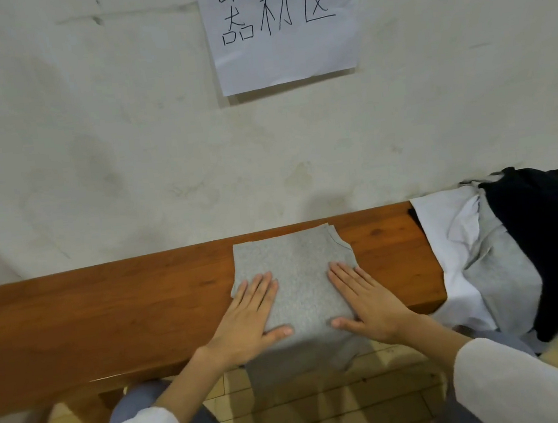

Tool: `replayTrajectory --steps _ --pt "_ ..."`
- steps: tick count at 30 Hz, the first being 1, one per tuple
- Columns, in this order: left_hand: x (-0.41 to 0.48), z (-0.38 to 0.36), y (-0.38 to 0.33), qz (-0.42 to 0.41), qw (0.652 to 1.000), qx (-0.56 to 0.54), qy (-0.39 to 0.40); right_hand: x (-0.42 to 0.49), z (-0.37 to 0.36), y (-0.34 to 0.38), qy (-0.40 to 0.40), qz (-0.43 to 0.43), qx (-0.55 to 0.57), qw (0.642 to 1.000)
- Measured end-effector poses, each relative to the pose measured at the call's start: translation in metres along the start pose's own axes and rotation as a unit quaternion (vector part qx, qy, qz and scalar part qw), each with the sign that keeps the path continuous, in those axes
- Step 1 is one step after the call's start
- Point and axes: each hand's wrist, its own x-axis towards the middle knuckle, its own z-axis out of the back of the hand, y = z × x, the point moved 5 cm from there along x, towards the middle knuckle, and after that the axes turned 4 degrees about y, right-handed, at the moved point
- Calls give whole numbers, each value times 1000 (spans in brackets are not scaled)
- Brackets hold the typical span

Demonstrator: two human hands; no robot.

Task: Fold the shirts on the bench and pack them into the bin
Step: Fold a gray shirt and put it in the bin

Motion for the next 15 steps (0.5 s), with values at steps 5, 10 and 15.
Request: replayTrajectory --steps 5,10,15 --pt "-19 -8 -5 29 999 29 2 -10 -4 11 -8 -12 -25 1000" --pt "-23 -10 -11 46 998 33 8 -20 -14 16 19 -87 -24 996" --pt "-24 -10 -21 43 998 50 -1 -24 -19 20 66 -100 -7 993"
